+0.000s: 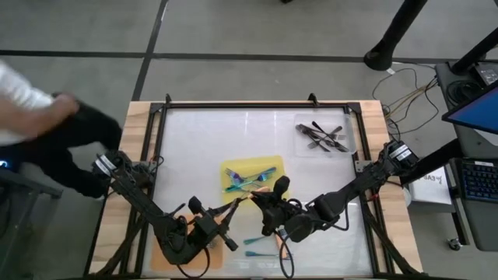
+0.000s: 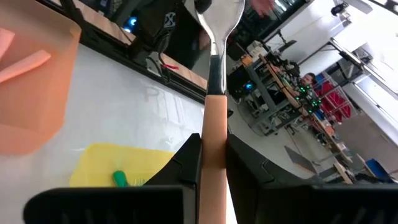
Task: Sort silverware by color (type)
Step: Put the top orange fork into the orange bin
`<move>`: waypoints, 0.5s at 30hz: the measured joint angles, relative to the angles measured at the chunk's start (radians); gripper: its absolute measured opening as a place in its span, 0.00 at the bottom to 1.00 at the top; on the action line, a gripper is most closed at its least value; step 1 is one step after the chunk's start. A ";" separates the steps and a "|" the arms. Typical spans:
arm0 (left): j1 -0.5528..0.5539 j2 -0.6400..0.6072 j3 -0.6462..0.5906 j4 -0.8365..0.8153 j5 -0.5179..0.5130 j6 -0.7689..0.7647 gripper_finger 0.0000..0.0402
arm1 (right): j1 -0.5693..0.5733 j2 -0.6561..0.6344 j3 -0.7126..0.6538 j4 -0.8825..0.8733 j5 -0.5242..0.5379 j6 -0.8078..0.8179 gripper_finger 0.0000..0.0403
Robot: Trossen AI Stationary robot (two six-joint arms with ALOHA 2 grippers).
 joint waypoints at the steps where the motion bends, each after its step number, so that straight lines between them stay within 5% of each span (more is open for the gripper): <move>1: 0.002 0.000 0.000 0.000 0.000 -0.001 0.09 | 0.000 0.000 0.000 0.004 0.008 -0.002 0.09; 15: 0.038 -0.001 0.000 0.007 0.000 0.009 0.11 | 0.002 0.001 0.000 0.067 0.026 -0.054 0.09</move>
